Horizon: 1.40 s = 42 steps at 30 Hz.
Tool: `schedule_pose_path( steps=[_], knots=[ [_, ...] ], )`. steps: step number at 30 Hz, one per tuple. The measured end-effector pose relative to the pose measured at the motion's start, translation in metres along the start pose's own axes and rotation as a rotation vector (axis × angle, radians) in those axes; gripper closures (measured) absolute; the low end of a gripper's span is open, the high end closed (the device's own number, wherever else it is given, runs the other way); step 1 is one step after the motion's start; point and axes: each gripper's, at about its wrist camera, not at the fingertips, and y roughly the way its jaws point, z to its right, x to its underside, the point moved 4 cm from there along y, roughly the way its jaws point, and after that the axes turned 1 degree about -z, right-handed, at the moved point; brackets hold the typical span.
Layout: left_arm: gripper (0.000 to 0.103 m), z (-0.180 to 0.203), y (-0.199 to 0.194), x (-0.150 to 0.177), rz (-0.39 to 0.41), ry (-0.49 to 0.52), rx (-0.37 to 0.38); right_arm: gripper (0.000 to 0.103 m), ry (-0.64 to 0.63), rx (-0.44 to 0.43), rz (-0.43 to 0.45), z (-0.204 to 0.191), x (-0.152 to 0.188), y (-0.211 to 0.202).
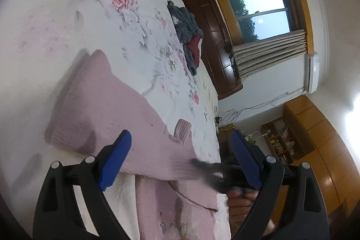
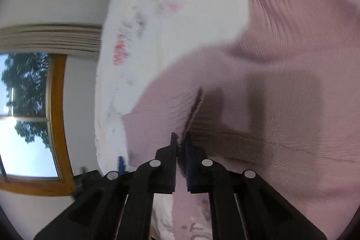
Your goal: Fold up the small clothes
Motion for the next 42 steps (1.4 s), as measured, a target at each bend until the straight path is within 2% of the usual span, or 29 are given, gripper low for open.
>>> schedule_pose_path(
  steps=[4,10,15,18,26,32,36,38,40,42],
  knots=[
    [0.015,0.001,-0.002,0.002,0.0,0.012,0.002,0.097,-0.068,0.026,0.075,-0.02,-0.005,-0.062],
    [0.015,0.003,0.006,0.006,-0.025,0.027,-0.008,0.097,-0.086,0.102,0.187,-0.006,-0.009,-0.152],
    [0.015,0.004,0.014,0.012,-0.05,0.046,-0.023,0.097,-0.032,0.161,0.253,0.041,-0.008,-0.212],
    [0.015,0.004,0.019,0.017,-0.069,0.058,-0.03,0.097,0.009,0.191,0.276,0.075,-0.005,-0.232],
    [0.015,0.005,0.033,0.028,-0.123,0.073,-0.036,0.097,0.134,0.243,0.287,0.165,0.005,-0.245],
    [0.015,0.013,0.043,0.037,-0.168,0.105,-0.04,0.097,0.203,0.221,0.285,0.215,0.015,-0.237],
    [0.015,0.021,0.058,0.042,-0.218,0.145,-0.096,0.097,0.239,0.231,0.265,0.245,0.019,-0.225],
    [0.015,0.025,0.076,0.042,-0.261,0.145,-0.113,0.097,0.246,0.244,0.248,0.258,0.02,-0.218],
    [0.014,0.034,0.097,0.043,-0.319,0.189,-0.146,0.098,0.255,0.213,0.253,0.263,0.022,-0.22],
    [0.014,0.041,0.12,0.042,-0.382,0.235,-0.185,0.092,0.252,0.202,0.297,0.261,0.025,-0.232]
  ],
)
